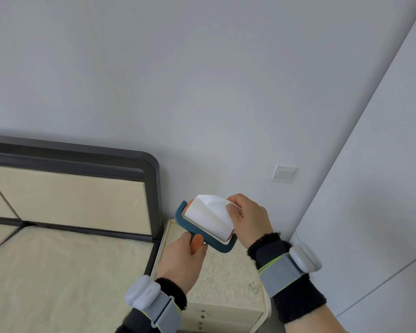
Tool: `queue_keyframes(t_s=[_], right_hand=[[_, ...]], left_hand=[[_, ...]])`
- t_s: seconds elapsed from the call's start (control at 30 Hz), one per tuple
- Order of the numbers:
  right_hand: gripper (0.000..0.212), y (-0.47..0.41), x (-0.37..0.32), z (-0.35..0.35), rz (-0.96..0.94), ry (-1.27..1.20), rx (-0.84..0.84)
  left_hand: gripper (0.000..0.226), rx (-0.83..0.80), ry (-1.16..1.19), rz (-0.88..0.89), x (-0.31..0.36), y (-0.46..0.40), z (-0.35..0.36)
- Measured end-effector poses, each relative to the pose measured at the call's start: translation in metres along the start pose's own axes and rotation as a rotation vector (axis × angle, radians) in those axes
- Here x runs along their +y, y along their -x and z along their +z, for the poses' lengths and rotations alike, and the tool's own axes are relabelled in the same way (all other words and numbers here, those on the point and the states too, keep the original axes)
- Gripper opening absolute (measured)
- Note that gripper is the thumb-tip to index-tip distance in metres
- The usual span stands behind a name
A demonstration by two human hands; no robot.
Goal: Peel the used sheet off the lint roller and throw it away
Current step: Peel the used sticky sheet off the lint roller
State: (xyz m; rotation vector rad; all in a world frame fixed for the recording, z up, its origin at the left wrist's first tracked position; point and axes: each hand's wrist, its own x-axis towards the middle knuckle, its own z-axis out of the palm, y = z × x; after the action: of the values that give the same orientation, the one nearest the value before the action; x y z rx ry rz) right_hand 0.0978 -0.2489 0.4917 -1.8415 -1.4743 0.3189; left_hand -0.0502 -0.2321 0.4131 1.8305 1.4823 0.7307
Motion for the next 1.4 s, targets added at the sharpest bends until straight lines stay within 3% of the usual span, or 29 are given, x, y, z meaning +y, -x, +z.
queue_keyframes(t_s=[0.17,0.37,0.83,1.2,1.4], right_hand=[[0.033,-0.0002,-0.0013,0.0024,0.053,0.005,-0.067],[0.019,-0.0036,0.0033,-0.0001,-0.006,0.099,-0.027],[0.022,-0.0009,-0.0003,-0.0025,0.029,0.054,-0.043],[0.021,-0.0043,0.0000,-0.0044,0.052,-0.015,0.091],[0.035,-0.0014,-0.0016,-0.0067,0.034,-0.109,0.153]], left_hand=[[0.020,0.000,0.003,0.014,0.0007,0.0002,0.0008],[0.021,-0.012,-0.012,0.015,0.0001,0.0008,0.0023],[0.023,-0.016,-0.036,-0.016,-0.0052,0.0002,0.0052],[0.022,-0.010,-0.018,0.009,-0.0014,0.0022,0.0014],[0.023,-0.017,-0.022,0.011,0.0021,0.0025,-0.0010]])
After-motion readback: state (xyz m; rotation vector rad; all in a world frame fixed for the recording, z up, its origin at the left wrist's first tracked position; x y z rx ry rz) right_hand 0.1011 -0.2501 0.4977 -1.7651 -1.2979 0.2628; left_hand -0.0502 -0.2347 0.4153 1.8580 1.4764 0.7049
